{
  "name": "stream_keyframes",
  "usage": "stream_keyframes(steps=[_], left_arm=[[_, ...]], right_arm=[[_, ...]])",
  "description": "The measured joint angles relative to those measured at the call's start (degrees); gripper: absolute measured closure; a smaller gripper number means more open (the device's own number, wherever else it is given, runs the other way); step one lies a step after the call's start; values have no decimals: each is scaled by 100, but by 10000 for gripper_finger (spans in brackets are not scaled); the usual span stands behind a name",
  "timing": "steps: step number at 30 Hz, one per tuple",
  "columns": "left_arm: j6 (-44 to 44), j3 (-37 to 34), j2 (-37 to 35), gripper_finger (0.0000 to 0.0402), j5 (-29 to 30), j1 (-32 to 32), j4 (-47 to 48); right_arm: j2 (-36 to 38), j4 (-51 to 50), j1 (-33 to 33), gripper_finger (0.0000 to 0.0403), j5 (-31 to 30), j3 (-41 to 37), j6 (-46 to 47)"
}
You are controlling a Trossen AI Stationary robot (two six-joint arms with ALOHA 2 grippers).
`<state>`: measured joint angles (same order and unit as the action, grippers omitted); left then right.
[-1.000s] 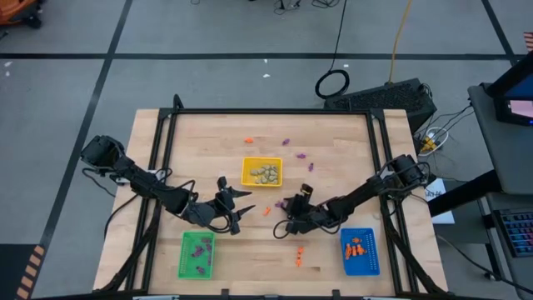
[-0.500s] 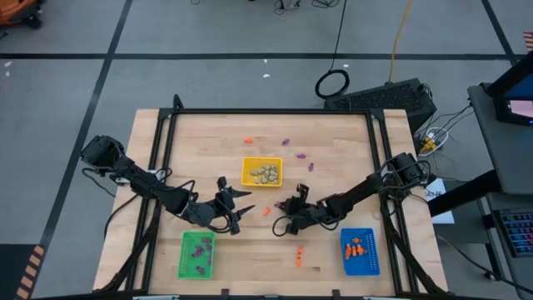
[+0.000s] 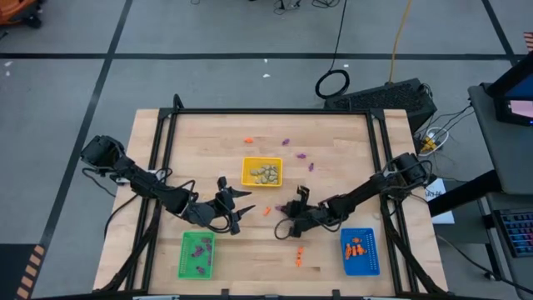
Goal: Sort Halloween decoration
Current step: Put the purple skeleton toy in the green basket
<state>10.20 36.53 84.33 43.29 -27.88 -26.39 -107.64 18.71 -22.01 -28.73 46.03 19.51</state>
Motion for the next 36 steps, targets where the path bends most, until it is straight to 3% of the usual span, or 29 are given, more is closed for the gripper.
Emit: stream_keyframes(steps=[3, 13, 26, 36], left_arm=[[0, 0, 0, 199, 0, 0, 0], [109, 0, 0, 199, -133, -2, -7], [152, 0, 2, 199, -285, -145, -28], [151, 0, 0, 199, -323, -367, -78]], right_arm=[[294, 11, -186, 395, 152, -7, -317], [1323, 87, -763, 395, -155, 4, -1538], [2119, 427, -1369, 394, -2522, 10, -3518], [2114, 635, -1373, 394, -2522, 10, -5986]])
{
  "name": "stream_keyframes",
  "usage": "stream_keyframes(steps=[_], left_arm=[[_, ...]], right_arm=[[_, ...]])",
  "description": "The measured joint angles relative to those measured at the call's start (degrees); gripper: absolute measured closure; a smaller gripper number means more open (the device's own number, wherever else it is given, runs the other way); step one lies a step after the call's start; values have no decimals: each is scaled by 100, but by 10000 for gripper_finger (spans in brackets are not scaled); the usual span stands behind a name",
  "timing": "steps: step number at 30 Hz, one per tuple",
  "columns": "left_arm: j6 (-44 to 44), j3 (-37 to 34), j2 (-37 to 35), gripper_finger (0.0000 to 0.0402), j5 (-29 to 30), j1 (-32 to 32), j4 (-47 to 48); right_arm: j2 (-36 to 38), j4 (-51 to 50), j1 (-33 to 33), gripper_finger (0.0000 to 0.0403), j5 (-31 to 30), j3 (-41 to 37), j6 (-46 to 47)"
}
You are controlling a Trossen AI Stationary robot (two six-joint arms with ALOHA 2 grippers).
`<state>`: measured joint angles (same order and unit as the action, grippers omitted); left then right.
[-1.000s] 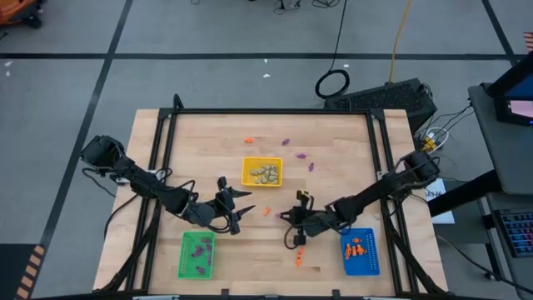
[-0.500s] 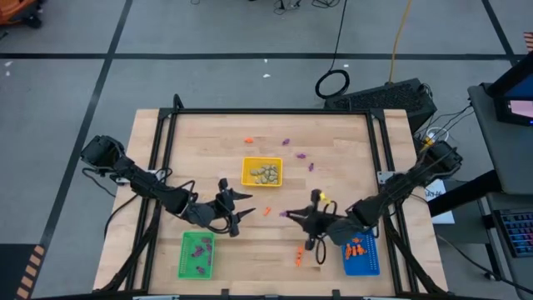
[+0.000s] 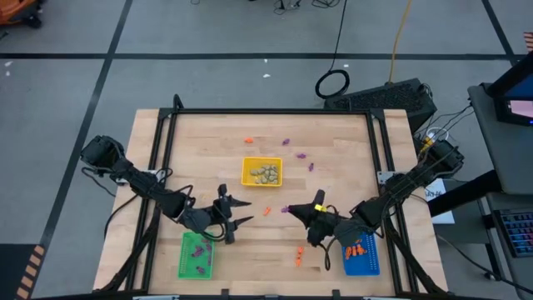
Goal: Sort Halloween decoration
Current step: Put the purple skeleton toy in the green basket
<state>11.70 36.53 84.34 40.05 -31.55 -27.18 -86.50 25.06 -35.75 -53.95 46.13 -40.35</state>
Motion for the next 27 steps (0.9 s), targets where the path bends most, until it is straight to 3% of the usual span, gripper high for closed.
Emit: stream_keyframes(steps=[8, 13, 18, 27], left_arm=[[-5, 0, 2, 199, 0, -7, -118], [-6, 0, 2, 199, 0, -5, -143], [0, 0, 2, 199, 0, -5, -147], [0, -1, 2, 199, 2, -5, -147]], right_arm=[[0, 48, 2, 394, 2, 2, -695], [0, 44, 0, 394, 56, 2, 15], [2, -3, 0, 394, 583, 4, 720], [2, -2, 2, 394, 610, 7, 1601]])
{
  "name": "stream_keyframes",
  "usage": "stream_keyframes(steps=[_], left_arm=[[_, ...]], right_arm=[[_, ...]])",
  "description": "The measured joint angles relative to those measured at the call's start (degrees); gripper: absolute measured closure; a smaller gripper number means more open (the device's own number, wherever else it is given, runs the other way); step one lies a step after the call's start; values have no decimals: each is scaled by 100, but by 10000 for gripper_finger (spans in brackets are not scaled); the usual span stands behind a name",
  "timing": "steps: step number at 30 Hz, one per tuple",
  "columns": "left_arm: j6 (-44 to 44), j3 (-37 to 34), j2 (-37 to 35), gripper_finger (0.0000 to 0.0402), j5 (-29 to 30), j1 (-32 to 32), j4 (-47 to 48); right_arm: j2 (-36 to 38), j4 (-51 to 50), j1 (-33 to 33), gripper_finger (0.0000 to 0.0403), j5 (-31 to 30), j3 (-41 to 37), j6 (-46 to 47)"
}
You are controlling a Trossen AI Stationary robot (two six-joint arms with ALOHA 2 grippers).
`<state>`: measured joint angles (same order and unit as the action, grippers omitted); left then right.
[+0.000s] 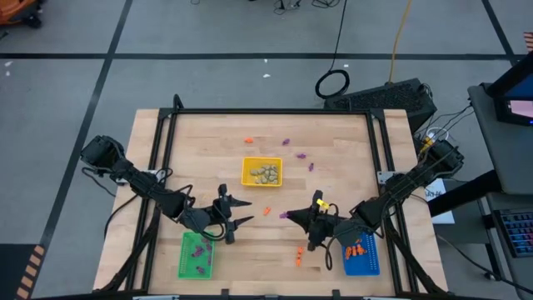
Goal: Sort Halloween decoration
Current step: Put the purple skeleton toy in the green basket
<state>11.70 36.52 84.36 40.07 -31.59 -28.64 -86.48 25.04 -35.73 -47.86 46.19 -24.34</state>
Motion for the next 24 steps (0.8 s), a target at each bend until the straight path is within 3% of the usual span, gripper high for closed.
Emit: stream_keyframes(steps=[17, 24], left_arm=[[-3, 1, 0, 199, 0, 0, -42], [-50, 1, 0, 199, 0, 0, -205]], right_arm=[[0, 0, -1, 394, 0, 0, 295], [0, 0, 0, 394, 2, 0, 1140]])
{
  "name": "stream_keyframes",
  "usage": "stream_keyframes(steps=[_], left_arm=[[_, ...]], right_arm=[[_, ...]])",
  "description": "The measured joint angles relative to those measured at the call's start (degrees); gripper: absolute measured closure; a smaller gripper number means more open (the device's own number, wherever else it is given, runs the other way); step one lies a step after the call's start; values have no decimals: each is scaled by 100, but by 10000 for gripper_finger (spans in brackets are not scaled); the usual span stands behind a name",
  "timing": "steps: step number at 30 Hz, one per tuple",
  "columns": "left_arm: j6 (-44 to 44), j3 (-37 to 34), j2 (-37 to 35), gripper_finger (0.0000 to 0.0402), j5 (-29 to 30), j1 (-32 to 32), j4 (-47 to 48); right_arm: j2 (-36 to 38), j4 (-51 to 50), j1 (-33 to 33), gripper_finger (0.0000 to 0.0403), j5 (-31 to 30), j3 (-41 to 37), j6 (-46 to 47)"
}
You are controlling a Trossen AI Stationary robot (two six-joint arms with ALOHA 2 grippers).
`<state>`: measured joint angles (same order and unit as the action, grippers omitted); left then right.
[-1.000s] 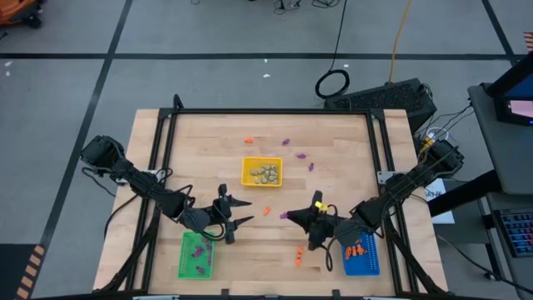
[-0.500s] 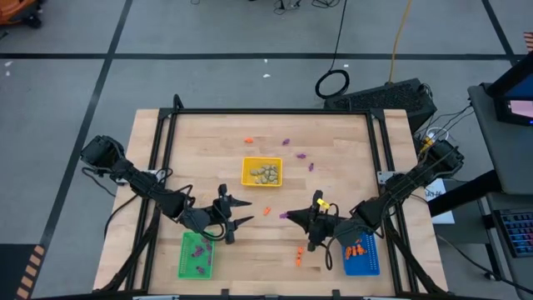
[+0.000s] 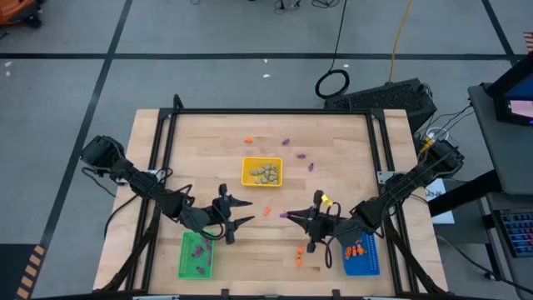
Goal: Sort Halloween decoration
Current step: Put the purple skeleton toy in the green basket
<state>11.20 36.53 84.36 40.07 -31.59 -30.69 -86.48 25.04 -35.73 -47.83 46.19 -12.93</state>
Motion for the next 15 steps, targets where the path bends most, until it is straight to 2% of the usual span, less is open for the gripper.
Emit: stream_keyframes(steps=[6, 9, 13, 15], left_arm=[[135, -2, 0, 199, -5, 0, -668], [-20, -2, 0, 199, -178, -4, -955], [964, -2, 0, 199, -141, 28, -1168], [1137, -1, 0, 199, -84, 55, -1367]], right_arm=[[0, 0, 0, 394, 9, 0, 1000], [0, 37, 4, 394, 11, 0, 1141], [2, 48, 41, 394, 15, 0, 1222], [2, 62, 92, 394, 14, 0, 1229]])
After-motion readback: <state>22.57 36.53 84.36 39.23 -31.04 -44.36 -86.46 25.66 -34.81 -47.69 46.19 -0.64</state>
